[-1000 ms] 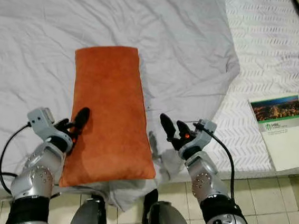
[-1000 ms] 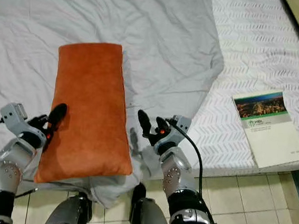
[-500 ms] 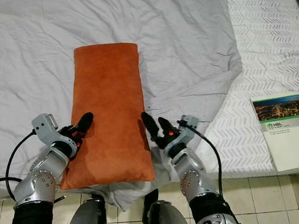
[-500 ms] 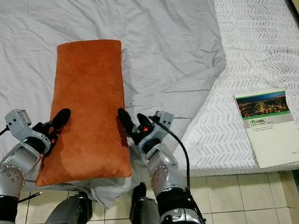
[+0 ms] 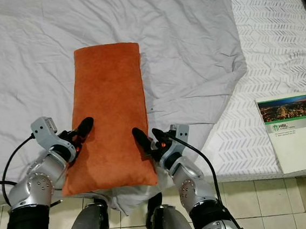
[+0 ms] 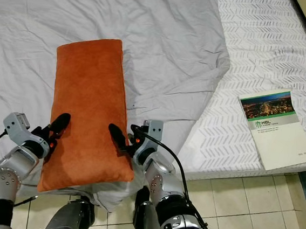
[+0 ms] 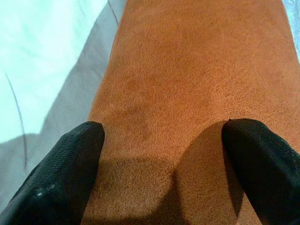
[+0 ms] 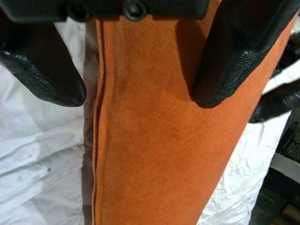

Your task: Clean up the room

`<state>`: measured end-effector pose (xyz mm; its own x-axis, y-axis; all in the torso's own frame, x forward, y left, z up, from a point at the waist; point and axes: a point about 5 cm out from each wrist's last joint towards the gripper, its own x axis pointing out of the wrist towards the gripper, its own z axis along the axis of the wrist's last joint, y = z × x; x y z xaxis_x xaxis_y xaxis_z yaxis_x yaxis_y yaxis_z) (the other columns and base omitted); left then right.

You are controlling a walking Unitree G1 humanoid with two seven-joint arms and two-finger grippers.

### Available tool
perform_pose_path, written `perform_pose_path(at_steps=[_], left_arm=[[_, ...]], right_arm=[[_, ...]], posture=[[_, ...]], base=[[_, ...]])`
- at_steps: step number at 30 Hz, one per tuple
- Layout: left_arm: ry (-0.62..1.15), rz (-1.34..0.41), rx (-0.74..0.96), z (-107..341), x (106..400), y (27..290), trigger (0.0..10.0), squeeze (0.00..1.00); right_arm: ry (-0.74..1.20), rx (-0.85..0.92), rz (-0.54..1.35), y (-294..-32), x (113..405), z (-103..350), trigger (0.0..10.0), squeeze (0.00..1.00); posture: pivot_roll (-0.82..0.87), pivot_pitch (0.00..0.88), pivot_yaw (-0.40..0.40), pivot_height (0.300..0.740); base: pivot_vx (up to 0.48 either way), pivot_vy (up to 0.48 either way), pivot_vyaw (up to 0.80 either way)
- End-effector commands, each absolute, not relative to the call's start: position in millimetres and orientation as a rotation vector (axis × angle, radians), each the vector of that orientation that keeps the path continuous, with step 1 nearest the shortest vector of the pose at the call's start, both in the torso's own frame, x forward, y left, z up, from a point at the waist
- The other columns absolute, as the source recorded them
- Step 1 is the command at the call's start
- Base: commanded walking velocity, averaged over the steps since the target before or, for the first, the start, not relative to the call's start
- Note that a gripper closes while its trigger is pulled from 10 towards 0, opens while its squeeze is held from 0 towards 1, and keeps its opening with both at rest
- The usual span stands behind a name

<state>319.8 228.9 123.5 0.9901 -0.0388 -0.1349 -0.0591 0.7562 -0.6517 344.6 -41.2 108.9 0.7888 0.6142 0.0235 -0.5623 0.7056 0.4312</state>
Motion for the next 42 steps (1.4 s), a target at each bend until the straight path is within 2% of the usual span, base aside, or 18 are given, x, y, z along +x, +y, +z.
perform_pose_path(at_steps=[1, 7, 10, 18, 21, 34, 37, 40, 41, 42], left_arm=[[0.168, 0.035, -0.702, 123.0, 310.8, 240.0, 10.0, 0.0], [0.177, 0.032, -0.647, 133.7, 301.1, 256.3, 10.0, 0.0], [0.207, 0.059, -0.645, 125.1, 294.0, 260.7, 10.0, 0.0], [0.296, 0.068, -0.702, 99.5, 285.1, 248.2, 10.0, 0.0], [0.362, 0.111, -0.738, 73.8, 276.3, 249.5, 10.0, 0.0], [0.423, 0.17, -0.9, 28.9, 272.1, 244.5, 10.0, 0.0], [0.416, 0.172, -0.919, 23.8, 273.8, 244.2, 10.0, 0.0], [0.372, 0.098, -0.946, 22.2, 291.5, 228.9, 10.0, 0.0], [0.369, 0.087, -0.953, 22.5, 295.8, 222.5, 8.5, 0.0], [0.369, 0.087, -0.953, 22.5, 295.8, 222.5, 8.5, 0.0]], right_arm=[[0.201, 0.541, 0.738, 4.8, 318.3, 92.6, 10.0, 0.0], [0.214, 0.506, 0.769, 8.6, 311.7, 87.4, 10.0, 0.0], [0.226, 0.503, 0.769, 7.5, 309.4, 83.2, 10.0, 0.0], [0.229, 0.465, 0.8, 10.1, 304.8, 80.6, 10.0, 0.0], [0.232, 0.457, 0.804, 10.2, 303.3, 79.2, 10.0, 0.0], [0.25, 0.449, 0.786, 3.3, 302.4, 73.7, 10.0, 0.0], [0.255, 0.45, 0.781, 1.1, 302.8, 72.4, 10.0, 0.0], [0.276, 0.452, 0.773, -5.4, 303.7, 69.2, 10.0, 0.0], [0.283, 0.45, 0.767, -6.9, 303.6, 68.0, 9.7, 0.0], [0.283, 0.45, 0.767, -6.9, 303.6, 68.0, 9.7, 0.0]], posture=[[0.0, 0.551, -0.111, 0.74], [0.01, 0.555, -0.106, 0.74], [0.01, 0.552, -0.11, 0.74], [0.0, 0.544, -0.121, 0.74], [0.0, 0.539, -0.12, 0.74], [-0.02, 0.524, -0.145, 0.74], [-0.03, 0.52, -0.155, 0.74], [-0.06, 0.526, -0.17, 0.74], [-0.06, 0.527, -0.173, 0.74], [-0.06, 0.527, -0.173, 0.74]], base=[[0.0, 0.0, 0.0], [0.0, 0.0, 0.0], [0.0, 0.0, 0.0], [0.0, 0.0, 0.0], [0.0, 0.0, 0.0], [0.0, 0.0, 0.0], [0.0, 0.0, 0.0], [0.0, 0.0, 0.0], [0.0, 0.0, 0.0], [0.0, 0.0, 0.0]])
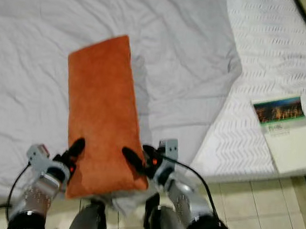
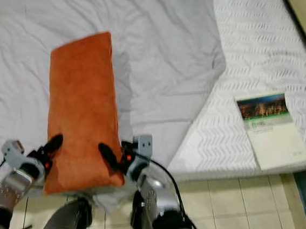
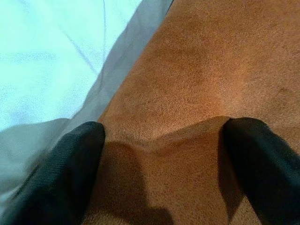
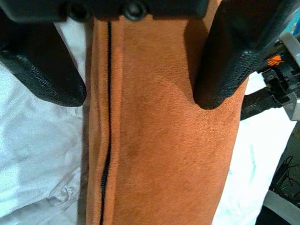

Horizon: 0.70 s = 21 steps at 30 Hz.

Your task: Clean up the room

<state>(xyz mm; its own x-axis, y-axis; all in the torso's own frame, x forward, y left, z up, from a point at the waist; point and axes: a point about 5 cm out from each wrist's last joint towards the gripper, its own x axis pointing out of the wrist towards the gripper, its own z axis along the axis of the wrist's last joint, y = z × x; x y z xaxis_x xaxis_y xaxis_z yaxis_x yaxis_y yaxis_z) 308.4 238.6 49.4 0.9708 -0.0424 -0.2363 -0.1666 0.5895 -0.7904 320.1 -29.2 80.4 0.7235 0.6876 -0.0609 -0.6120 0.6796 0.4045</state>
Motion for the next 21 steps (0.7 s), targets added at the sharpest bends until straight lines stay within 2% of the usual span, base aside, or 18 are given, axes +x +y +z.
perform_pose_path(at_steps=[1, 2, 3, 7, 17, 21], left_arm=[[0.363, 0.092, -0.961, 22.2, 298.8, 218.5, 0.0, 0.0], [0.363, 0.092, -0.961, 22.2, 298.8, 218.5, 0.0, 0.0], [0.362, 0.083, -0.968, 21.8, 300.8, 212.9, 0.0, 0.0], [0.375, 0.05, -0.969, 18.7, 302.3, 202.3, 0.0, 0.0], [0.385, 0.004, -0.915, 16.1, 303.1, 200.0, 0.0, 0.0], [0.399, -0.035, -0.836, 17.8, 305.5, 195.8, 0.0, 0.0]], right_arm=[[0.291, 0.444, 0.753, -8.4, 303.5, 66.4, 4.8, 0.0], [0.291, 0.444, 0.753, -8.4, 303.5, 66.4, 4.8, 0.0], [0.302, 0.425, 0.731, -10.6, 303.9, 64.0, 0.0, 0.0], [0.309, 0.388, 0.705, -15.3, 304.7, 62.1, 0.0, 0.0], [0.319, 0.352, 0.706, -19.6, 302.8, 57.9, 0.0, 0.0], [0.333, 0.36, 0.706, -16.7, 299.9, 55.7, 0.0, 0.0]], posture=[[-0.08, 0.529, -0.175, 0.74], [-0.08, 0.529, -0.175, 0.74], [-0.08, 0.528, -0.175, 0.74], [-0.09, 0.528, -0.175, 0.74], [-0.1, 0.547, -0.181, 0.74], [-0.09, 0.557, -0.181, 0.74]], base=[[0.0, 0.0, 0.0], [0.0, 0.0, 0.0], [0.0, 0.0, 0.0], [0.0, 0.0, 0.0], [0.0, 0.0, 0.0], [0.0, 0.0, 0.0]])
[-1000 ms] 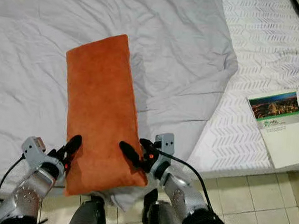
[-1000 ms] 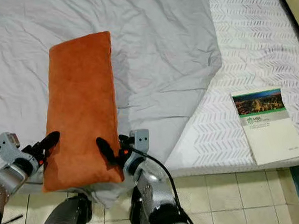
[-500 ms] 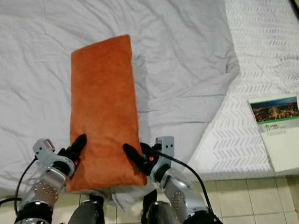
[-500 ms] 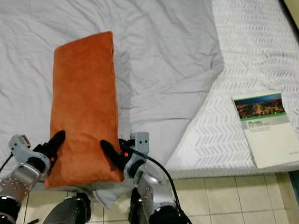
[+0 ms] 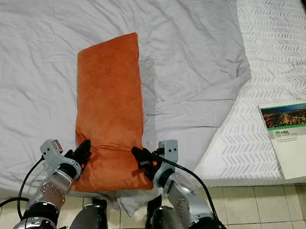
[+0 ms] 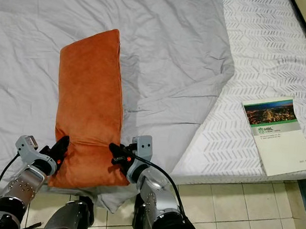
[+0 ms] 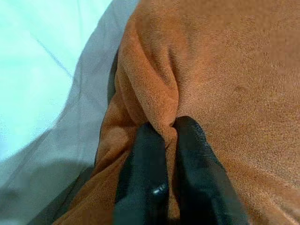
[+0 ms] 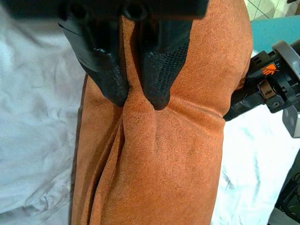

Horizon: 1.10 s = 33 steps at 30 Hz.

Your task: Clean up the room

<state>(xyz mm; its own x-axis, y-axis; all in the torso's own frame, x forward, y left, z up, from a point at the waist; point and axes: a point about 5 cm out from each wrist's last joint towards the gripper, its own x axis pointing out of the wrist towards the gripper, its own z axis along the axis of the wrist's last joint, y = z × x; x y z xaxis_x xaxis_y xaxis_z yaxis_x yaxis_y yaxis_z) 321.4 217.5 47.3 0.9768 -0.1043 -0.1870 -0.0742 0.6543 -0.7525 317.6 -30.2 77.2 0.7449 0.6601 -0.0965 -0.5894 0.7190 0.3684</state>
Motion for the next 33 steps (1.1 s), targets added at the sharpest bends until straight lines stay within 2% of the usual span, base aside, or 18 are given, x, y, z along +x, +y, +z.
perform_pose_path(at_steps=[1, 7, 12, 14, 17, 18, 20, 22, 24, 26, 29, 30, 32, 33], left_arm=[[0.403, -0.038, -0.814, 18.2, 306.0, 195.4, 0.0, 0.0], [0.334, -0.04, -0.758, 29.5, 312.2, 207.2, 0.0, 0.0], [0.296, -0.114, -0.68, 40.1, 315.3, 205.4, 0.0, 0.0], [0.257, -0.207, -0.566, 54.2, 314.9, 201.8, 0.0, 0.0], [0.201, -0.26, -0.457, 74.9, 314.6, 204.0, 0.0, 0.0], [0.181, -0.273, -0.426, 81.4, 315.5, 204.4, 0.0, 0.0], [0.16, -0.283, -0.399, 89.6, 315.6, 205.4, 0.0, 0.0], [0.105, -0.303, -0.32, 110.7, 318.3, 207.3, 0.0, 0.0], [0.088, -0.306, -0.305, 117.1, 320.2, 207.3, 0.0, 0.0], [0.034, -0.302, -0.22, 138.7, 330.8, 205.7, 0.0, 0.0], [0.009, -0.312, -0.175, 147.9, 337.9, 201.6, 0.0, 0.0], [-0.041, -0.34, -0.149, 164.4, 343.4, 190.2, 0.0, 0.0], [-0.054, -0.348, -0.143, 168.6, 345.4, 186.4, 0.0, 0.0], [-0.068, -0.362, -0.126, 173.7, 344.4, 175.6, 0.0, 0.0]], right_arm=[[0.337, 0.364, 0.706, -16.0, 299.3, 55.5, 0.0, 0.0], [0.333, 0.438, 0.682, -19.0, 298.9, 57.0, 0.0, 0.0], [0.294, 0.47, 0.65, -27.1, 302.9, 64.2, 0.0, 0.0], [0.216, 0.472, 0.611, -45.6, 305.8, 76.5, 0.0, 0.0], [0.15, 0.459, 0.583, -62.2, 306.3, 85.8, 0.0, 0.0], [0.128, 0.448, 0.577, -67.3, 307.0, 88.5, 0.0, 0.0], [0.101, 0.432, 0.57, -72.2, 306.6, 93.7, 0.0, 0.0], [0.015, 0.401, 0.515, -90.1, 309.6, 109.3, 0.0, 0.0], [-0.012, 0.393, 0.49, -96.9, 311.6, 113.9, 0.0, 0.0], [-0.124, 0.379, 0.379, -119.7, 317.3, 134.3, 0.0, 0.0], [-0.166, 0.377, 0.333, -127.7, 320.1, 141.6, 0.0, 0.0], [-0.232, 0.346, 0.295, -136.0, 317.0, 152.9, 0.0, 0.0], [-0.249, 0.334, 0.285, -138.5, 316.5, 155.6, 0.0, 0.0], [-0.285, 0.308, 0.261, -145.1, 311.1, 160.5, 0.0, 0.0]], posture=[[-0.09, 0.557, -0.181, 0.74], [-0.09, 0.55, -0.169, 0.74], [-0.08, 0.516, -0.16, 0.74], [-0.03, 0.401, -0.139, 0.74], [-0.01, 0.323, -0.124, 0.74], [0.01, 0.272, -0.117, 0.74], [0.01, 0.272, -0.117, 0.74], [0.04, 0.16, -0.098, 0.74], [0.04, 0.138, -0.094, 0.74], [0.04, 0.037, -0.072, 0.74], [0.03, 0.0, -0.053, 0.74], [0.03, 0.0, -0.042, 0.74], [0.02, 0.0, -0.033, 0.74], [0.01, 0.0, -0.026, 0.74]], base=[[0.0, 0.0, 0.0], [0.0, 0.0, 0.0], [0.0, 0.0, 0.0], [0.0, 0.0, 0.0], [0.0, 0.0, 0.0], [0.0, 0.0, 0.0], [0.0, 0.0, 0.0], [0.0, 0.0, 0.0], [0.0, 0.0, 0.0], [0.0, 0.0, 0.0], [0.0, 0.0, 0.0], [0.0, 0.0, 0.0], [0.0, 0.0, 0.0], [0.0, 0.0, 0.0]])
